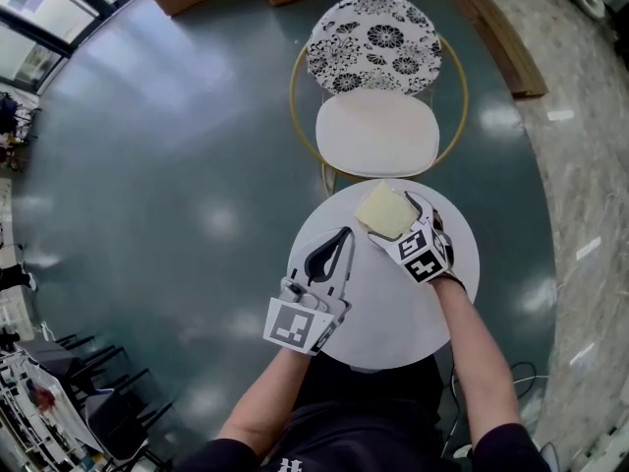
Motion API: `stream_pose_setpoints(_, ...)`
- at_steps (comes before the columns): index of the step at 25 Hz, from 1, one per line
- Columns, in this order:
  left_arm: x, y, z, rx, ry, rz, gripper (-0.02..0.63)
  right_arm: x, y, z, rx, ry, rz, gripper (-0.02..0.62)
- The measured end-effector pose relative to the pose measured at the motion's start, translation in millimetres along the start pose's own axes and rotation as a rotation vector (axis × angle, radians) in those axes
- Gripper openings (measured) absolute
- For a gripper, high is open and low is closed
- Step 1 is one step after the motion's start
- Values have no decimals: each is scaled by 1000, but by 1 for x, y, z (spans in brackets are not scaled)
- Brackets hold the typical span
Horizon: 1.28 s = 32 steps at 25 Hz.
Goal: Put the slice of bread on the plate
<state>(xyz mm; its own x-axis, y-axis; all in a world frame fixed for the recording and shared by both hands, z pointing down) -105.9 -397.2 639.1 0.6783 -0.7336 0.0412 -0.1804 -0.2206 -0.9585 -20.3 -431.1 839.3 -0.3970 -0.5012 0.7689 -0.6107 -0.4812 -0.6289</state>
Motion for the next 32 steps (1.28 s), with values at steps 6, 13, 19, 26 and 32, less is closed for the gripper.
stream_pose_setpoints(6, -2, 26, 16, 20, -12, -22, 8, -60, 40, 0, 102, 18, 97, 492)
stream_pose_setpoints(13, -5, 78, 59, 15, -30, -58, 8, -179, 109, 1, 319, 107, 347, 489)
stream_pose_setpoints(19, -8, 125, 102, 24, -55, -41, 8, -276, 154, 12, 415, 108, 523, 403)
stream_pose_setpoints(26, -6, 174, 146, 59, -81, -11, 8, -359, 188, 23, 489, 90, 683, 197)
stream_pose_setpoints(32, -7, 206, 176, 71, -105, 13, 8, -403, 201, 18, 472, 56, 746, 69)
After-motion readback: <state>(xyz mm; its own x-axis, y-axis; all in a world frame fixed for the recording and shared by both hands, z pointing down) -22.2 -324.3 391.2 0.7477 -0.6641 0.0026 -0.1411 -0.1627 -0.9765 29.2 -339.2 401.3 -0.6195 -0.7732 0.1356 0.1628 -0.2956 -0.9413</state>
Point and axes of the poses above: the fingertips, and each gripper's own axes: x forward along the fingers, z to its right, y out of its top, the point moved 1 cm from there along -x, backward along the fingers, and after that the axes turned 9 degrees about -y, right-handed, at the moved point
